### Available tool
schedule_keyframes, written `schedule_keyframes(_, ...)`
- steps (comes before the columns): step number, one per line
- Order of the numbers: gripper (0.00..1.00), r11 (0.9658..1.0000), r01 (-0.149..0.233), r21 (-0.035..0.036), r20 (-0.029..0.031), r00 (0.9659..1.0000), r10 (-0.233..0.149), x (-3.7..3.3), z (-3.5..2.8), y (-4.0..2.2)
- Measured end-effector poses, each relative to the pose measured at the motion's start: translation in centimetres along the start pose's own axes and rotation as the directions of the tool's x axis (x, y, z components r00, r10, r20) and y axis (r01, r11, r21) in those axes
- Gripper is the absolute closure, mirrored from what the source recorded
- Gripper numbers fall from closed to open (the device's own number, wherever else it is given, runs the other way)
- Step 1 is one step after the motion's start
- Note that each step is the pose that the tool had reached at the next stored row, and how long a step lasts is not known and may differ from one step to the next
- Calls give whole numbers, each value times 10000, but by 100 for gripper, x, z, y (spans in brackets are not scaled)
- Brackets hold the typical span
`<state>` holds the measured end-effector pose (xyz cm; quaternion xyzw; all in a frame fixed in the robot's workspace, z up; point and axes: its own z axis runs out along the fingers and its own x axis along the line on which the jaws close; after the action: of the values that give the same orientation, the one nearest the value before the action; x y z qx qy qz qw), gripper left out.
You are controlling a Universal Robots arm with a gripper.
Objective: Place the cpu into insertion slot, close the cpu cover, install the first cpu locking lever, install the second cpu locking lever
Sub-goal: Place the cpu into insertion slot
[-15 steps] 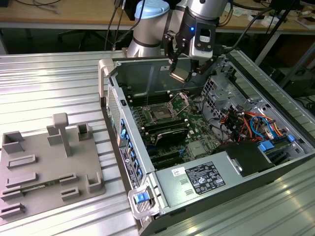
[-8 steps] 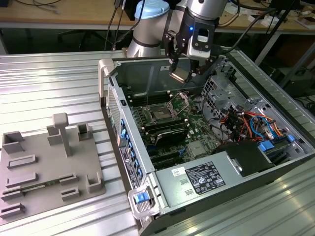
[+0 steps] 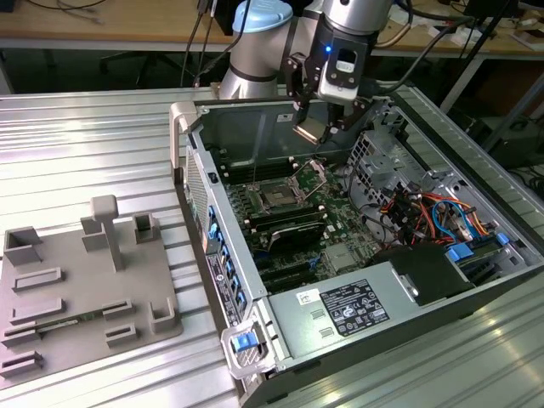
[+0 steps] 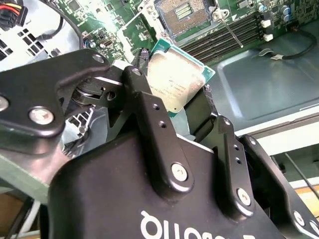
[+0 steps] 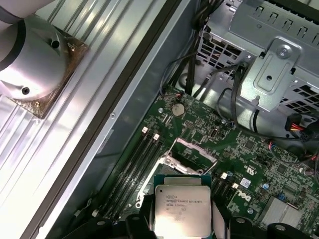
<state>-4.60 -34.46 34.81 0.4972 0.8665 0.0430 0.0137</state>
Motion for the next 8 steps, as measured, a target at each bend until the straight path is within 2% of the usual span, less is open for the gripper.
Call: schedule_keyframes(8, 45, 9981, -608, -13, 53, 9981, 608, 0, 6, -1)
